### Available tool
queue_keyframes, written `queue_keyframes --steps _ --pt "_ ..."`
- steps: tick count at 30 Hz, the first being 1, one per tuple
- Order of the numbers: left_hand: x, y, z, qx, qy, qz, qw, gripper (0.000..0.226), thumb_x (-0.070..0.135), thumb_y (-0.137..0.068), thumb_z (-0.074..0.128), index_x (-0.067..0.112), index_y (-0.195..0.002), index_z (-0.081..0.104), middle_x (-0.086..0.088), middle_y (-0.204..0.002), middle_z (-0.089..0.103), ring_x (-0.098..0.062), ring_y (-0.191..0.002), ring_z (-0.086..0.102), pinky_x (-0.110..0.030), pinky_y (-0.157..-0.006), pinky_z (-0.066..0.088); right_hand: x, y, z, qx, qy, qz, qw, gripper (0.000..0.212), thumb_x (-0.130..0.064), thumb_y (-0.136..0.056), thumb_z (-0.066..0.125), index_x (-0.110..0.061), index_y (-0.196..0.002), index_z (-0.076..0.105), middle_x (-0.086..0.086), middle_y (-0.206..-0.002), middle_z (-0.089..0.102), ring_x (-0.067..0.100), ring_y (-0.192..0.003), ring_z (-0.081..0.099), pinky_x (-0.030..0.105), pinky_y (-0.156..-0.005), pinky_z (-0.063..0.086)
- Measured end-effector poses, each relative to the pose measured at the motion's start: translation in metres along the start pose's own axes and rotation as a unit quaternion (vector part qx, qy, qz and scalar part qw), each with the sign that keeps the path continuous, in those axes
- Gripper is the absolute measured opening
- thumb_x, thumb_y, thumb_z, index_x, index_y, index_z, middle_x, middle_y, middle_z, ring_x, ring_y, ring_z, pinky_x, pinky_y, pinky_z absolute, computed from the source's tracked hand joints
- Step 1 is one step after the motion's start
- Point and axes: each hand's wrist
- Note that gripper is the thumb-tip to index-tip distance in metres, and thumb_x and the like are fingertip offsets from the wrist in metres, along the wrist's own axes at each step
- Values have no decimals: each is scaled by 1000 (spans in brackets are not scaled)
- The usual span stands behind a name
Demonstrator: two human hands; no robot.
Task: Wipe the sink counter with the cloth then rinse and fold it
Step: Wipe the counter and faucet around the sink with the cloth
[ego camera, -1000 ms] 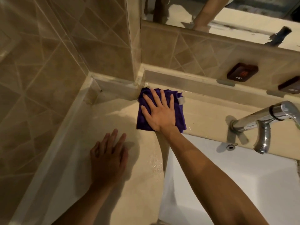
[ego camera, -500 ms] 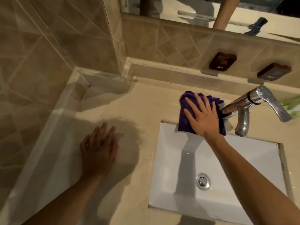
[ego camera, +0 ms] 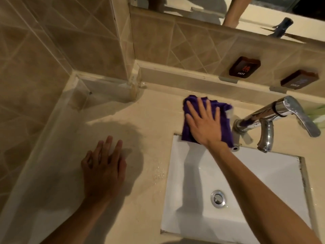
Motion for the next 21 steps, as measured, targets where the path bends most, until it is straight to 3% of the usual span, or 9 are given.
queue_keyframes --steps 3,8,11,16,21 --pt "2 0 -1 6 6 1 1000 50 39 -102 36 24 -147 52 -8 -160 41 -33 -143 44 -55 -107 32 -60 -14 3 6 -4 -48 999 55 -54 -105 15 -41 -158 13 -5 -170 4 25 -157 -2 58 -123 -3" --pt "0 0 0 -7 20 -8 1000 50 39 -99 40 25 -146 53 -6 -160 41 -32 -144 42 -54 -108 29 -109 -26 4 -24 -21 -94 995 57 -56 -104 12 -41 -159 9 -6 -170 -1 24 -156 -9 58 -122 -11" --pt "0 0 0 -4 27 -17 999 50 40 -98 40 27 -145 54 -4 -159 42 -30 -143 44 -53 -108 30 -103 -27 2 -35 -43 -105 993 57 -62 -102 13 -46 -157 10 -10 -170 -1 21 -156 -10 56 -122 -13" --pt "0 -1 1 3 28 -23 999 50 41 -99 37 28 -143 56 -3 -157 45 -29 -143 45 -52 -107 30 -57 -24 -1 -27 -31 -147 988 55 -64 -101 15 -53 -155 13 -14 -169 4 17 -156 -2 52 -124 -2" --pt "2 0 1 16 19 -17 1000 48 38 -98 40 27 -142 57 -3 -157 46 -29 -142 46 -52 -103 33 15 -12 -6 13 -28 -82 996 56 -64 -101 20 -51 -155 19 -11 -169 11 19 -156 6 53 -124 1"
Point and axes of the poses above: each hand's wrist, its own y-axis away from the middle knuckle, its own z-axis out of the palm, x = y × z
